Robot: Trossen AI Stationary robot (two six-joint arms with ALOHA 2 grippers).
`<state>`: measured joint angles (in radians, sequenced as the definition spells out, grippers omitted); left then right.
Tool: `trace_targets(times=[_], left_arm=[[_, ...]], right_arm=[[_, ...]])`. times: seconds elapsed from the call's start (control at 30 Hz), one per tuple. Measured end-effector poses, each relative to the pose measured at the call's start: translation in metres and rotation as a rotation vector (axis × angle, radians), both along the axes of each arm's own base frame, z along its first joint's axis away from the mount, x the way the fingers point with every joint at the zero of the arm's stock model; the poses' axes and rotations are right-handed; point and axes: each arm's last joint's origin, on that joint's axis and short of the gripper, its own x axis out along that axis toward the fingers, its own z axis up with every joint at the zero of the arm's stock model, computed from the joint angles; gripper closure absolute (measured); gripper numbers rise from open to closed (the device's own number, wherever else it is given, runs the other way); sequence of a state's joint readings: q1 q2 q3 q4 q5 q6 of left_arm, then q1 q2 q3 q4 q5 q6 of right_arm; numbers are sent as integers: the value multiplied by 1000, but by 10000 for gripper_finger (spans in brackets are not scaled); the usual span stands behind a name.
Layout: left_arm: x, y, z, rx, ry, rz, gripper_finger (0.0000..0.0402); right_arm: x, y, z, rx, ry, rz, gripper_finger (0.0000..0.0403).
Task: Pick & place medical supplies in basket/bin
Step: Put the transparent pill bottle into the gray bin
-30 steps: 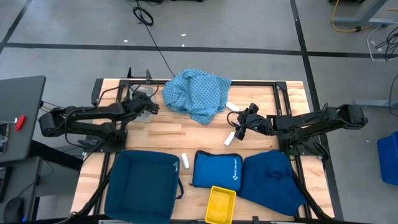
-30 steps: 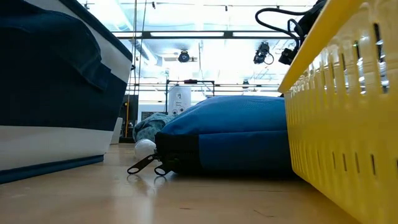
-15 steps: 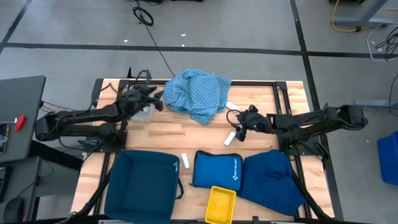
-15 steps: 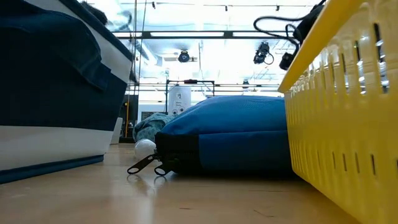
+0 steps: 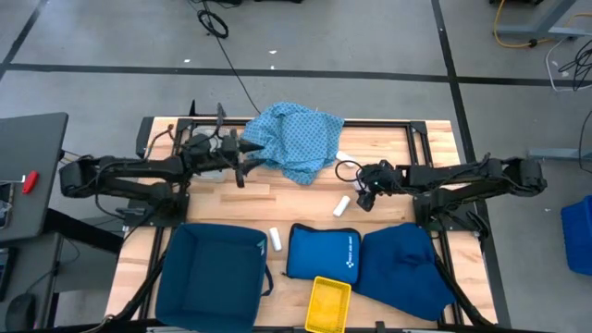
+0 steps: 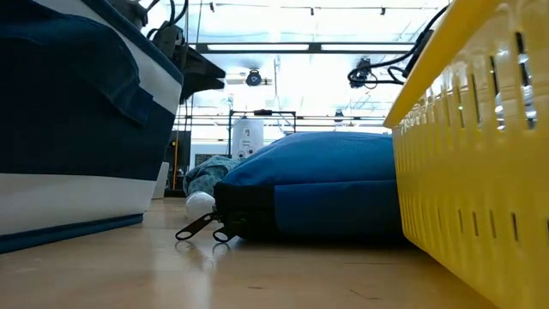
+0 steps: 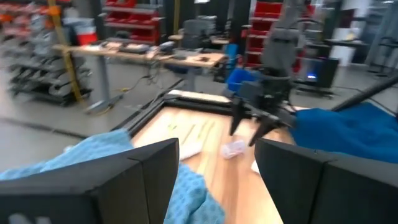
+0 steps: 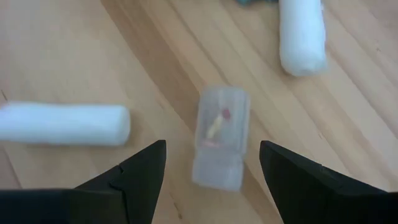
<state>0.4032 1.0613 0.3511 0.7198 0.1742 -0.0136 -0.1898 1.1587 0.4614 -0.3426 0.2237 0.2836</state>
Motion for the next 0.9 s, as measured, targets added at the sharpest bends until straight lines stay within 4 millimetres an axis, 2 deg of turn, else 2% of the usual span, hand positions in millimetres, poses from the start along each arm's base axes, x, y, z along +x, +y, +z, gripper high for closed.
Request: trace_targets(times=[0.23, 0.43, 0.9], left_arm=[[19, 3, -14, 52, -38, -81, 187], [29, 6, -26, 69, -69, -107, 187], [34, 7, -31, 110, -124, -148, 187]], right_arm=[[3, 0, 9, -1, 26, 20, 133], [0, -6, 8, -2, 60, 12, 133], [18, -13, -28, 33, 176, 47, 133]])
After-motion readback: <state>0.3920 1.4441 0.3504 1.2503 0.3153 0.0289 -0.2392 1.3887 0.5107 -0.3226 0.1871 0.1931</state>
